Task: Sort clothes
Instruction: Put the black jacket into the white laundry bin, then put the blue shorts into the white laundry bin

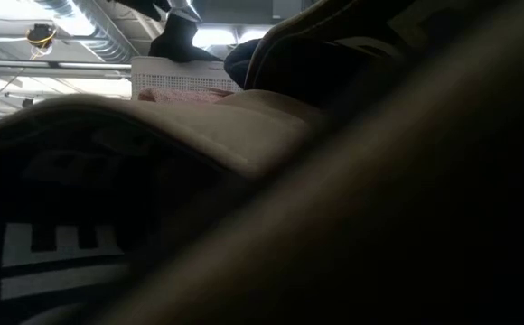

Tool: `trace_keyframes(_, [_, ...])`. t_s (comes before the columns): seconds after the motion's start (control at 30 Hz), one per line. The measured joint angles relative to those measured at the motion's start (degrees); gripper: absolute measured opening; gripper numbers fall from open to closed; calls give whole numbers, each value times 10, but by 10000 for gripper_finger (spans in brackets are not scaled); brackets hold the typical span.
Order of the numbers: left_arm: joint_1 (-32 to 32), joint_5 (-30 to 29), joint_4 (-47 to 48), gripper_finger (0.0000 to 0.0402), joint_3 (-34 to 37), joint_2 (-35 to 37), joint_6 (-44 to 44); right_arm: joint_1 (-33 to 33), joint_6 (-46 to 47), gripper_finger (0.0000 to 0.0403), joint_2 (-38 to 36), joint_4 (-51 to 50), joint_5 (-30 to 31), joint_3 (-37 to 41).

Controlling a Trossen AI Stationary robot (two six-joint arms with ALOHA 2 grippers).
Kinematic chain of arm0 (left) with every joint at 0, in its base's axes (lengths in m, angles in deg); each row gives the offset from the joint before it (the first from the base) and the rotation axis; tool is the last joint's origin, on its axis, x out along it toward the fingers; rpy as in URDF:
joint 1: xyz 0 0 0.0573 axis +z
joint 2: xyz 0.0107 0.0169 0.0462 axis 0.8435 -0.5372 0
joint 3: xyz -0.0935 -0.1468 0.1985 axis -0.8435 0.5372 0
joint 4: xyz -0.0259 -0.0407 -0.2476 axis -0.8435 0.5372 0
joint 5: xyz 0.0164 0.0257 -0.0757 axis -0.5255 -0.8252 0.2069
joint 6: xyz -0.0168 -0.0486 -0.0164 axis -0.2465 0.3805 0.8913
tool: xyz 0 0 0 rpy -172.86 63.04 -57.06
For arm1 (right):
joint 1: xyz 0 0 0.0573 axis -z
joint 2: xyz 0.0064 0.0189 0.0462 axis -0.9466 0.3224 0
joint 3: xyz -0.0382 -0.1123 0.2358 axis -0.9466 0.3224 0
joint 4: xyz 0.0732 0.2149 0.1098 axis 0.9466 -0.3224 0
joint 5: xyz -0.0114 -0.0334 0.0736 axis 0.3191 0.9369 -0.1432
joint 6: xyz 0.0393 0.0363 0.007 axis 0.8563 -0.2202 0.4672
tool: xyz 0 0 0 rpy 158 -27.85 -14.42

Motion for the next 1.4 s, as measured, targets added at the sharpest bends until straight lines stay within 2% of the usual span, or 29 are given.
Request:
trace_keyframes(0.07, [0, 5, -2, 233, 1, -1, 20, -13, 0, 217, 0, -11, 14, 0])
trace_keyframes(0.23, [-1, 171, 3, 233, 36, -21, 65, -39, 1, 217, 1, -52, 51, 0])
trace_keyframes(0.37, [7, 192, -26, 233, 78, -56, 57, -52, 4, 217, 1, -76, 78, 0])
trace_keyframes(0.47, [35, 158, -94, 233, 92, -87, 14, -54, 4, 217, 1, -77, 86, 0])
trace_keyframes(0.6, [77, -12, -178, 233, 94, -122, -7, -54, 5, 217, 1, -78, 94, 0])
trace_keyframes(0.67, [86, -44, -213, 233, 94, -123, -9, -54, 5, 217, 1, -78, 96, 0])
trace_keyframes(0.77, [58, -36, -262, 233, 94, -104, -24, -54, 12, 217, 1, -81, 95, 0])
trace_keyframes(0.87, [-1, -28, -303, 233, 101, -76, -42, -68, 30, 217, 13, -80, 87, -1])
trace_keyframes(1.03, [-99, -30, -354, 233, 138, -29, -70, -110, 15, 217, 77, -84, 106, -2])
trace_keyframes(1.27, [-172, -33, -345, 233, 174, 10, -37, -147, 39, 217, 211, -285, 183, -109])
trace_keyframes(1.4, [-189, -30, -334, 233, 191, 12, -32, -170, 66, 216, 268, -322, 156, -147])
